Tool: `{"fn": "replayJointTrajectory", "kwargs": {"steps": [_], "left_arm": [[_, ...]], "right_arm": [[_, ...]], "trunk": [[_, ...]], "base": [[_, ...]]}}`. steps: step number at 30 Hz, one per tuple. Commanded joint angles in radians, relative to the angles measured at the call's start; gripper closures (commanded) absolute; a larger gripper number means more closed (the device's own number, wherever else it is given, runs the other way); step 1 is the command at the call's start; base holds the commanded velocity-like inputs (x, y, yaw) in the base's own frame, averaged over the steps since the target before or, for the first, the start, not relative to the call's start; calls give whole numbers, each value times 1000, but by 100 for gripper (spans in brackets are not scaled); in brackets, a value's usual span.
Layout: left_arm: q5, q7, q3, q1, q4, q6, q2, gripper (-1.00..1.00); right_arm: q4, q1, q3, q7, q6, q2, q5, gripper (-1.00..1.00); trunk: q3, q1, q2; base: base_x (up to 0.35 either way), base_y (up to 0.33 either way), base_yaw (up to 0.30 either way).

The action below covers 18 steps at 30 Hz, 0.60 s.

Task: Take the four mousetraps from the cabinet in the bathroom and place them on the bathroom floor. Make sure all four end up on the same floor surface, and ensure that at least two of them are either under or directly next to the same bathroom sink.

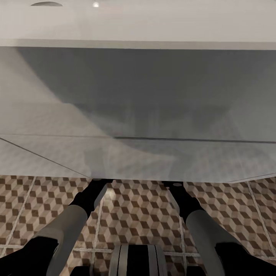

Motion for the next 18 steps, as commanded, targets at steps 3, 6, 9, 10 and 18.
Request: {"fn": "replayJointTrajectory", "kwargs": {"steps": [3,6,9,10,18], "left_arm": [[3,9,-7,0,0,6,1,100],[5,9,-6,0,6,6,1,100],[6,8,-4,0,21,6,0,100],[5,8,-3,0,33,6,1,100],[5,7,-2,0,73,6,0,100]], "right_arm": [[1,0,0,-2,8,0,9,100],[4,0,0,-2,7,0,9,100],[10,0,0,-2,6,0,8,100],[18,0,0,-2,5,0,8,100],[65,0,-3,-2,-30,-2,9,100]], "trunk": [[-1,0,0],[-1,0,0],[-1,0,0],[-1,0,0],[-1,0,0]], "base": [[0,0,0],[0,0,0],[0,0,0],[0,0,0],[0,0,0]]}}
